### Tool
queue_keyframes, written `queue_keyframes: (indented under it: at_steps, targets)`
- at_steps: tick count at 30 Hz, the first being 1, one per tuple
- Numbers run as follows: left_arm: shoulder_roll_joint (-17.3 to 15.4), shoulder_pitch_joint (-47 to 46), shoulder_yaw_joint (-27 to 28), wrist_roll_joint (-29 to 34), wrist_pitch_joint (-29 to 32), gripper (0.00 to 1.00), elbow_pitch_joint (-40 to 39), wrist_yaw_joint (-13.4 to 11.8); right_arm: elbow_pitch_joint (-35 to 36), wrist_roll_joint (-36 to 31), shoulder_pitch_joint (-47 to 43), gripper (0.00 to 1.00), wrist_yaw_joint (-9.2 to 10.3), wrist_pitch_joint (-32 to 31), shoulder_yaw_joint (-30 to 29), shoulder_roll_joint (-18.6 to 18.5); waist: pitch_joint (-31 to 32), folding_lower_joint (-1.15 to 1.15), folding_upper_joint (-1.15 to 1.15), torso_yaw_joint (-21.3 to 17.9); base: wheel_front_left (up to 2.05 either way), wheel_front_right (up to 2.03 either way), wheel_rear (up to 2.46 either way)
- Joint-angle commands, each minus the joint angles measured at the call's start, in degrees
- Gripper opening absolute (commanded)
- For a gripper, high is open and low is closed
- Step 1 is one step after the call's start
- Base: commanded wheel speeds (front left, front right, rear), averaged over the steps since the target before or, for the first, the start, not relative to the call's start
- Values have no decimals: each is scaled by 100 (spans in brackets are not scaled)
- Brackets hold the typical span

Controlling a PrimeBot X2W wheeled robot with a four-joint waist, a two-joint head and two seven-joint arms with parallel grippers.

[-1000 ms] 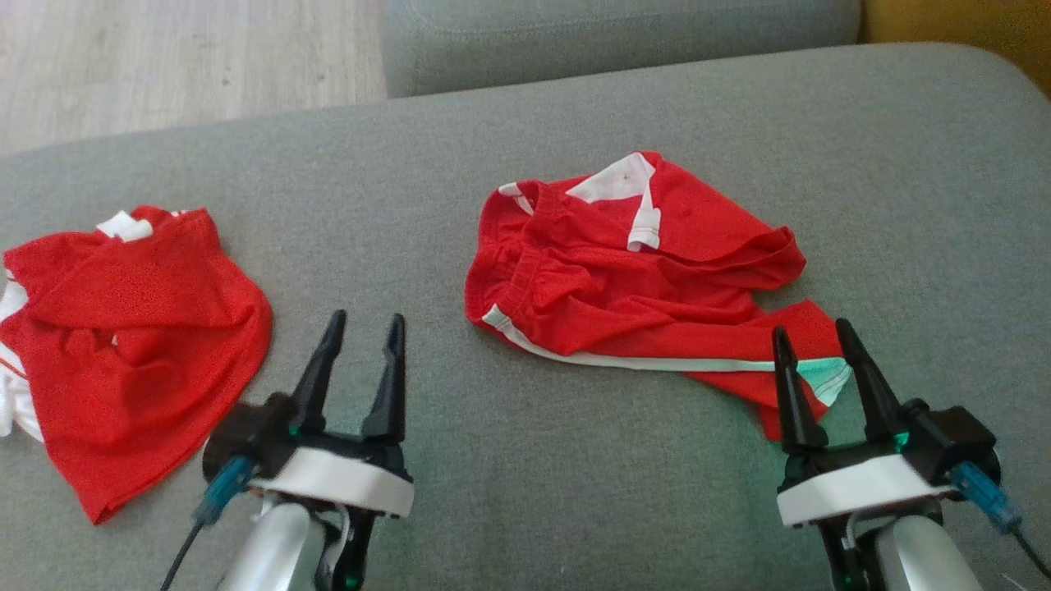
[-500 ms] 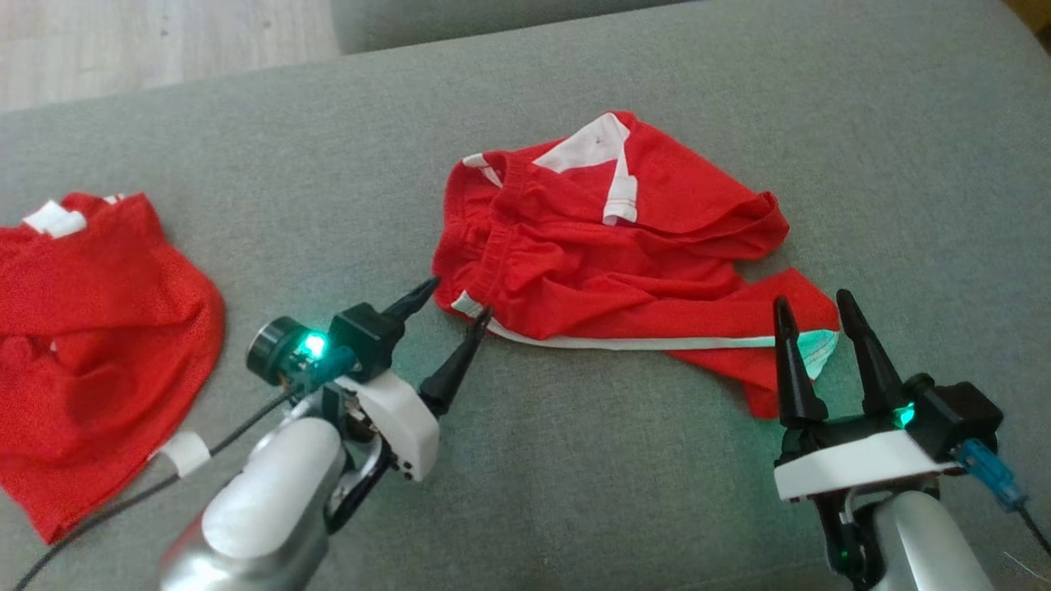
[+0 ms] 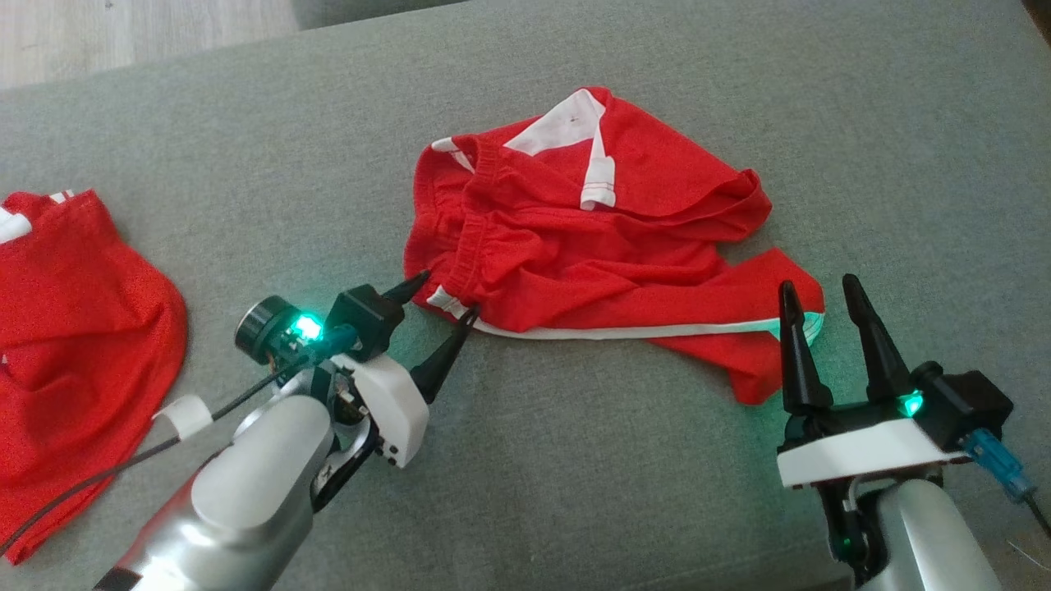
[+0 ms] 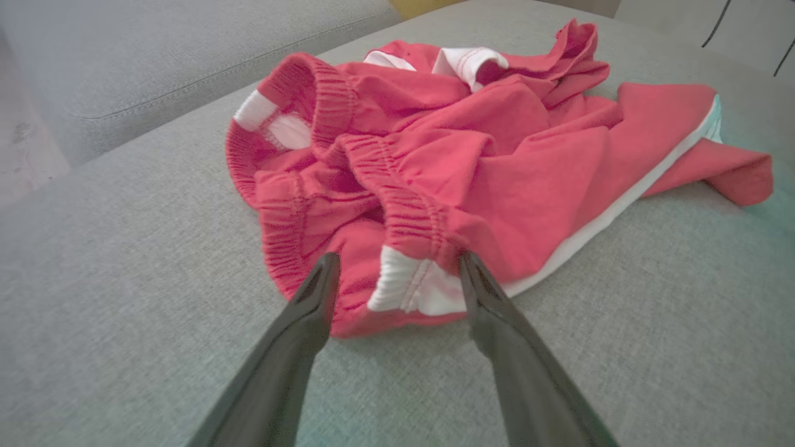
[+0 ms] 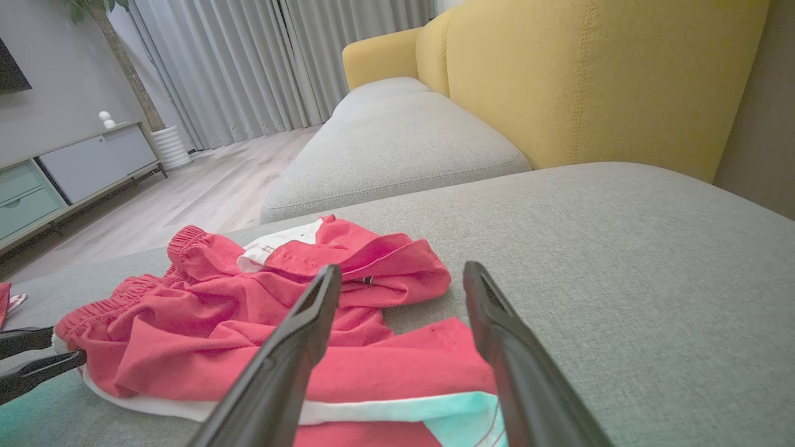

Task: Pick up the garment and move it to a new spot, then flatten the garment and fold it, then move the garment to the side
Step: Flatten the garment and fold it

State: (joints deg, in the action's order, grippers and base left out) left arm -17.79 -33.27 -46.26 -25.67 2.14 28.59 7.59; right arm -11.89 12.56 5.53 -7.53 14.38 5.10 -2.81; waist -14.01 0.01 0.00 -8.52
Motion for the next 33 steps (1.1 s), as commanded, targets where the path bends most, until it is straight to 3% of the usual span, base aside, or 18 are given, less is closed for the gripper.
queue_keyframes:
  at_steps: [1, 2, 3, 15, 33]
  targets:
    - [-179, -325, 75, -100, -2, 49, -112, -10, 189, 19, 159, 100, 4, 62, 104, -7, -25, -1, 0, -19, 0, 0, 0]
    - [-179, -325, 75, -100, -2, 49, -112, -10, 189, 19, 159, 100, 4, 62, 104, -7, -25, -1, 0, -19, 0, 0, 0]
    - [-187, -342, 39, -138, -14, 0, -102, -10, 166, 11, 151, 100, 4, 62, 104, -7, -27, -1, 0, -23, 0, 0, 0]
    - [-115, -321, 94, -344, -444, 0, -108, -146, -840, -68, 253, 100, 4, -250, -508, -7, 10, -1, 0, 127, 0, 0, 0]
    - [-99, -284, -12, -407, -425, 0, -303, -222, -1624, -84, 607, 100, 4, -563, -394, -7, 35, -1, 0, 236, 0, 0, 0]
